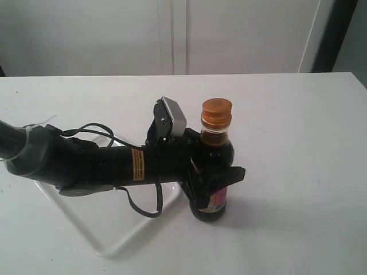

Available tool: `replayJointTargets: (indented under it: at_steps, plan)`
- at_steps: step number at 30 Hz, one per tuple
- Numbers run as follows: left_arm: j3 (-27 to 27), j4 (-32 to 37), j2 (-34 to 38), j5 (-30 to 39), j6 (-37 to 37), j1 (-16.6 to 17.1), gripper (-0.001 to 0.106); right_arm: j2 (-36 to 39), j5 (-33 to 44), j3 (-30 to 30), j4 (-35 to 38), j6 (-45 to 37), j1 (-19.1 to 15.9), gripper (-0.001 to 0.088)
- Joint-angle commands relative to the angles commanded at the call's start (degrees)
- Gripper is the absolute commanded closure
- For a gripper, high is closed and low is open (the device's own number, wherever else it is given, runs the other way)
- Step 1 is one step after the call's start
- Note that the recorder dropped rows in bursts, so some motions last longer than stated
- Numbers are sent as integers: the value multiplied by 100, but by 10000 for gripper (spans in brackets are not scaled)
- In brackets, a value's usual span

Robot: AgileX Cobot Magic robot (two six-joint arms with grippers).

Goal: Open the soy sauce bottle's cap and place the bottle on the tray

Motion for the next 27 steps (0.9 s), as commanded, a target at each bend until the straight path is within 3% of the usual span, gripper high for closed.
replayJointTargets:
  at_steps: [8,9,27]
  plan:
    - [0,25,0,42,3,0,1027,0,0,0,0,0,0,868]
    - [0,38,0,55,21,0,1053,0,0,0,0,0,0,868]
    - [0,38,0,97,144,0,1053,0,-62,0,0,-1,0,868]
